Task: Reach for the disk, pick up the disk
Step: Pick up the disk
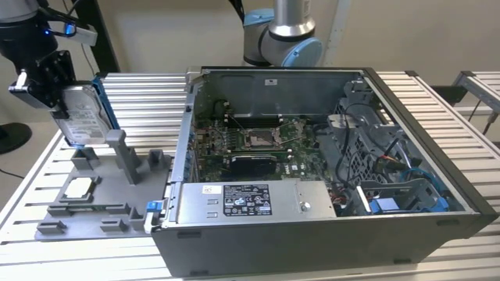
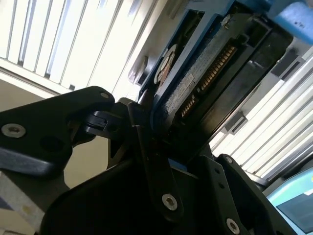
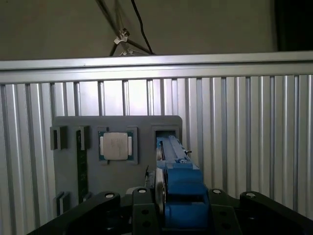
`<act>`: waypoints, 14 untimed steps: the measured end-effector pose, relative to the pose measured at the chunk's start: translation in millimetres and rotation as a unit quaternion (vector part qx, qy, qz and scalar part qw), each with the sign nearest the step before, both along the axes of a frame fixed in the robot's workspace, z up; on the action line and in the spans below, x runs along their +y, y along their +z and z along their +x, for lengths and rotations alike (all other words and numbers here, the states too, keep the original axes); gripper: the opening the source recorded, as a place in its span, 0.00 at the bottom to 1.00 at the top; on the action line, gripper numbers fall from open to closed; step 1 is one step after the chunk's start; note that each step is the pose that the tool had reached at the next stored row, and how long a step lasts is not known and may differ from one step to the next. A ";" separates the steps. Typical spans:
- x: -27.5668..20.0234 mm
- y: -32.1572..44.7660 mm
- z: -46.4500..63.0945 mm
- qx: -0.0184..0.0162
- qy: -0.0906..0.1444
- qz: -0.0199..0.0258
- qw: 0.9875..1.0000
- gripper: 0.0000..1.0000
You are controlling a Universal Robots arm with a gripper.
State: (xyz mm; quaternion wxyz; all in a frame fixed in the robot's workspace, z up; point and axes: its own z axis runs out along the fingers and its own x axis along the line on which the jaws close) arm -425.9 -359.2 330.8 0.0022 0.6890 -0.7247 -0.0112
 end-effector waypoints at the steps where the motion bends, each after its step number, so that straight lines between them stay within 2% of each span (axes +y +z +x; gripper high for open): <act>1: 0.0 1.3 0.0 0.000 0.000 0.000 1.000 0.00; 14: 0.0 17.7 0.0 0.000 0.000 0.000 1.000 0.00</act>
